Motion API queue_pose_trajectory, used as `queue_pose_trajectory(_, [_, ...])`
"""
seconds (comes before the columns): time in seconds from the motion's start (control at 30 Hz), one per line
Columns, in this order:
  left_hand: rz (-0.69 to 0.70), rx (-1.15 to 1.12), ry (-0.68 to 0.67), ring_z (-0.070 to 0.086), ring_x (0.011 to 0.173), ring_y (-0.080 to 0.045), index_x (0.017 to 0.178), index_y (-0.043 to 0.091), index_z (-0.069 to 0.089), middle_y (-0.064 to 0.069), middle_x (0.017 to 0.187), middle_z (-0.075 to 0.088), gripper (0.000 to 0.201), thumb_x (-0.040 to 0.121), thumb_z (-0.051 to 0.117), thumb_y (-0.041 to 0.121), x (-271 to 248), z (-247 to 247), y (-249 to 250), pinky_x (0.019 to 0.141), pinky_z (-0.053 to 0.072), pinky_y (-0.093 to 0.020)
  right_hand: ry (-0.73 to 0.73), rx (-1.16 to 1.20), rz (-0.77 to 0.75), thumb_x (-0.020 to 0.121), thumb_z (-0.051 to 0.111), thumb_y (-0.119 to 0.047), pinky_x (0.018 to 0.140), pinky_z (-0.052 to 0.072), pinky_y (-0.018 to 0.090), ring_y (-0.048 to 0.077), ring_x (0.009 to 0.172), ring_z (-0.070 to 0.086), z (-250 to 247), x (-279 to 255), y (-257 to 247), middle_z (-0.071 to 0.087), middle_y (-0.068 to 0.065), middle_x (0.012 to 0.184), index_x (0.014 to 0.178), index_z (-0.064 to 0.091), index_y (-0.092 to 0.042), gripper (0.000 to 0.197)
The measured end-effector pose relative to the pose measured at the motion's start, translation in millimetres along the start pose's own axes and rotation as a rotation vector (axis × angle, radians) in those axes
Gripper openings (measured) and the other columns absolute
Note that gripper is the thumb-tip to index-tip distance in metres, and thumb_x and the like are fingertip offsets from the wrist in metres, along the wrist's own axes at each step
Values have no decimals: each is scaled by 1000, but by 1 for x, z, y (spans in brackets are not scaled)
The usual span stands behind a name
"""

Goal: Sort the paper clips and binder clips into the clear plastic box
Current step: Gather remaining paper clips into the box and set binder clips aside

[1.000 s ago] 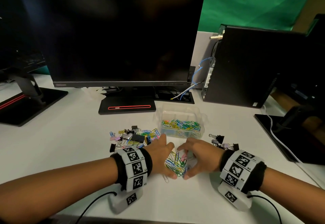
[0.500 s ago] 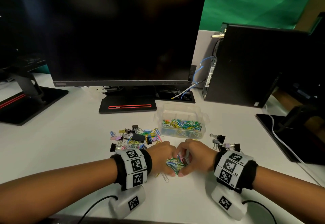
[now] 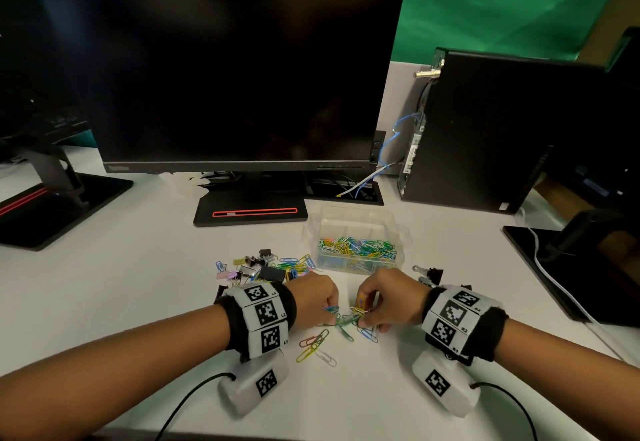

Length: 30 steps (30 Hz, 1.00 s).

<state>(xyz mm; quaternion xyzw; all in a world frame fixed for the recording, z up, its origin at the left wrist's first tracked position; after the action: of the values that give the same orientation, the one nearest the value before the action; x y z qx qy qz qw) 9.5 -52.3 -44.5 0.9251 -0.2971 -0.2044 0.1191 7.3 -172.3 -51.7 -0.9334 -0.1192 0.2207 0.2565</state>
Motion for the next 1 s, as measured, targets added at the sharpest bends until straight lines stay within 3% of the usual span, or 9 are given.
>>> queue_pose_trajectory(0.1, [-5, -66, 28, 53, 63, -11, 106, 5, 64, -11, 110, 66, 24, 90, 59, 21, 3, -10, -7, 75, 42, -22, 31, 24, 30, 76, 75, -14, 55, 52, 21, 4, 47, 62, -11, 1, 5, 63, -2, 66, 83, 65, 2, 21])
queue_pose_trajectory(0.23, [-17, -160, 101, 55, 58, -10, 100, 6, 63, 0, 82, 59, 18, 90, 59, 21, 12, -31, -14, 64, 47, -20, 115, 59, 18, 77, 75, -12, 62, 57, 30, 12, 50, 64, -38, 6, 7, 65, 7, 65, 80, 64, 7, 21])
queue_pose_trajectory(0.3, [-25, -203, 136, 53, 53, -5, 94, 9, 60, 3, 74, 58, 12, 90, 59, 20, 19, -44, -15, 56, 45, -17, 187, 92, 15, 76, 75, -10, 59, 56, 28, 12, 50, 65, -56, 10, 7, 64, 2, 63, 72, 63, -1, 16])
queue_pose_trajectory(0.37, [-22, -230, 181, 55, 50, -2, 95, 6, 61, -8, 87, 67, 15, 90, 60, 20, 30, -57, -18, 56, 48, -18, 263, 113, 21, 75, 76, -12, 53, 52, 21, 7, 47, 64, -74, 16, 7, 63, -3, 62, 69, 61, -5, 18])
queue_pose_trajectory(0.47, [-31, -227, 256, 54, 44, 3, 98, 6, 64, -15, 101, 70, 19, 88, 63, 22, 48, -72, -20, 55, 46, -11, 357, 109, 40, 76, 76, -17, 56, 51, 26, 5, 47, 64, -93, 28, 10, 65, 1, 69, 79, 62, 6, 27])
queue_pose_trajectory(0.63, [-71, -225, 312, 55, 59, -12, 106, 3, 65, -15, 109, 66, 26, 86, 65, 20, 66, -79, -16, 68, 52, -25, 385, 61, 73, 82, 70, -15, 70, 58, 32, 9, 49, 62, -89, 47, 18, 67, 9, 82, 95, 68, -1, 20])
queue_pose_trajectory(0.7, [-77, -185, 307, 58, 75, -18, 106, 5, 67, -13, 110, 66, 25, 85, 66, 18, 71, -76, -16, 79, 53, -30, 362, -3, 54, 84, 66, -12, 73, 56, 28, 11, 56, 61, -84, 51, 18, 70, 9, 88, 100, 71, -9, 17])
queue_pose_trajectory(0.83, [-81, -159, 280, 62, 104, -22, 105, 12, 70, -7, 112, 67, 23, 83, 64, 6, 77, -68, -20, 83, 46, -25, 335, -134, -15, 83, 61, -4, 79, 48, 22, 12, 82, 59, -80, 49, 14, 71, 7, 100, 102, 73, -14, 24])
queue_pose_trajectory(1.0, [-18, -209, 246, 62, 107, -21, 111, 11, 69, -8, 117, 66, 35, 87, 51, -5, 71, -64, -19, 87, 45, -21, 292, -271, -26, 87, 54, -6, 75, 41, 20, 14, 80, 58, -77, 43, 13, 71, 4, 104, 97, 74, -15, 25])
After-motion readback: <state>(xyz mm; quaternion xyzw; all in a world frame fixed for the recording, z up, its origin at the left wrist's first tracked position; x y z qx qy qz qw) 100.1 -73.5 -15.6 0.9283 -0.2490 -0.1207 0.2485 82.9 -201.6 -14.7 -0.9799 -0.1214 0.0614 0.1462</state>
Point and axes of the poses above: each hand's wrist, its own x-axis towards the middle knuckle, its own z-axis out of the palm, y = z × x, the point moved 6 cm from there along x, towards the middle knuckle
